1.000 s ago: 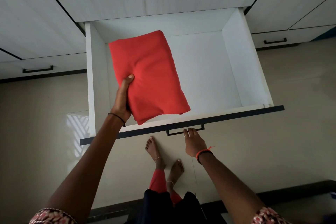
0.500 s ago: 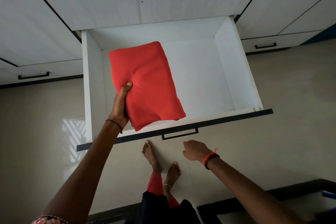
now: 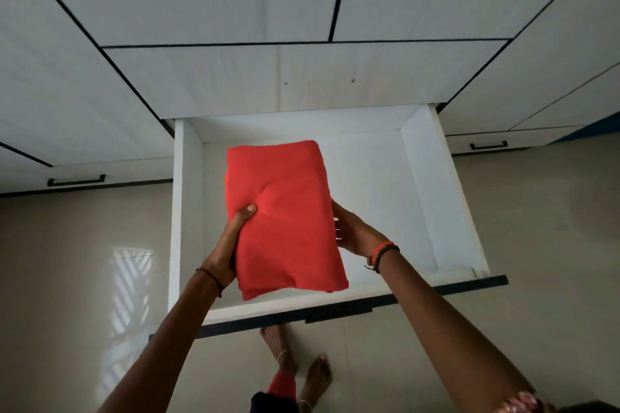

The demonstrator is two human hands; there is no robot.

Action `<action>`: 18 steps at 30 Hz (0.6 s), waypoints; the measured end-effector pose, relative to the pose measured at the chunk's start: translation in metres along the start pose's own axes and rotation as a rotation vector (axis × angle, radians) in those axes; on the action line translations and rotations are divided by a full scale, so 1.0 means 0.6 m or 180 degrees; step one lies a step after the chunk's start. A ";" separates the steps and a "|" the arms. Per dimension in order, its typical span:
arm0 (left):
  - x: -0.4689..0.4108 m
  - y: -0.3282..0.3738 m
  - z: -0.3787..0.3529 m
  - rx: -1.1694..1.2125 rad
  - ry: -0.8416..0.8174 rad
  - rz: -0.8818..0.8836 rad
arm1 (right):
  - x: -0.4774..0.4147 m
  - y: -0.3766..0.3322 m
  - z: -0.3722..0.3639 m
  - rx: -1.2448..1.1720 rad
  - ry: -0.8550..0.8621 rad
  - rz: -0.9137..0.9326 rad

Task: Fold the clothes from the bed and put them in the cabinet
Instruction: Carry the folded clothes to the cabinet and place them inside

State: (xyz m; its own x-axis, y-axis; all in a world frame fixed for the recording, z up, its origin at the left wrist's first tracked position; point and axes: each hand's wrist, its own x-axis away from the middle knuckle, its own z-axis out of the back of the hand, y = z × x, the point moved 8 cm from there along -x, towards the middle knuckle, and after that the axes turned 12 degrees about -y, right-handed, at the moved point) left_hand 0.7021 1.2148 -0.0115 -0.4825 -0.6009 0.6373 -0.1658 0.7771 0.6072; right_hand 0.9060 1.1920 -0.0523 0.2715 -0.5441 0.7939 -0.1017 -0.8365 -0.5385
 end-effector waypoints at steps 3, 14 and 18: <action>-0.013 0.017 0.006 -0.0079 -0.0122 0.0152 | -0.017 -0.031 -0.046 -0.0901 -0.0323 0.0115; -0.101 0.010 0.087 -0.0274 -0.0174 0.0534 | -0.071 -0.039 -0.053 -0.1347 -0.0735 0.0275; -0.146 -0.012 0.123 -0.0245 -0.0128 0.0669 | -0.128 -0.027 -0.040 -0.1108 -0.0826 0.0254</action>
State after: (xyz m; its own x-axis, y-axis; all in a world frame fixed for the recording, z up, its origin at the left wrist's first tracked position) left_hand 0.6819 1.2753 -0.1069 -0.5337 -0.4181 0.7351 0.0072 0.8669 0.4983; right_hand 0.8640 1.2458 -0.0980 0.4765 -0.6105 0.6326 -0.4363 -0.7889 -0.4327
